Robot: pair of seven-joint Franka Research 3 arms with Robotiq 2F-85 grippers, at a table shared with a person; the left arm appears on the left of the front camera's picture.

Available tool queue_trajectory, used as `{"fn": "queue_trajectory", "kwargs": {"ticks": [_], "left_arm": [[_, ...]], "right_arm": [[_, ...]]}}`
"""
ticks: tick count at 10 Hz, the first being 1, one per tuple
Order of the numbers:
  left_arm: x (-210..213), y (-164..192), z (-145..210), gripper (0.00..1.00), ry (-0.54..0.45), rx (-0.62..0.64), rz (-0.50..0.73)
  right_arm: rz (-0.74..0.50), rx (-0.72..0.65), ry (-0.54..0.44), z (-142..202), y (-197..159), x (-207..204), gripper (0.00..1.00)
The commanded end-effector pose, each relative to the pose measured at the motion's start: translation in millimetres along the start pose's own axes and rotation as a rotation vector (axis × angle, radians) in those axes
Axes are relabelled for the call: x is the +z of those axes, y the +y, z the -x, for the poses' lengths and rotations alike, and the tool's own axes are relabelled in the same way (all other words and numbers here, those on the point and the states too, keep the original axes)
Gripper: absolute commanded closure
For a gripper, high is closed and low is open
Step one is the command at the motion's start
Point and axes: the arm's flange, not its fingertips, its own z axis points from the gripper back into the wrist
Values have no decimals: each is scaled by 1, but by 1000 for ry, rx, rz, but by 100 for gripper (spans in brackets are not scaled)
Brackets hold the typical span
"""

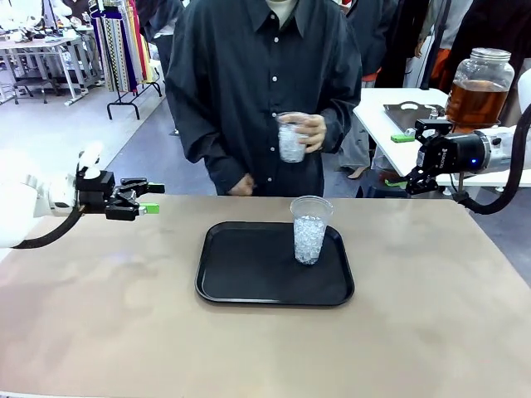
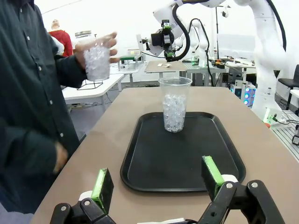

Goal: Pour the drink into the iced cup.
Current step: Pick up the iced cup indicated by the human and present it to them.

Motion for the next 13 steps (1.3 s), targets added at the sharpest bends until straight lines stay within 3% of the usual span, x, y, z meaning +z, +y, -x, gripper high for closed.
{"fn": "queue_trajectory", "kwargs": {"ticks": [1, 13], "left_arm": [[-1, 0, -2, 0, -6, 5, 1], [-1, 0, -2, 0, -6, 5, 1]], "right_arm": [[-1, 6, -3, 1, 1, 0, 0], [-1, 6, -3, 1, 1, 0, 0]]}}
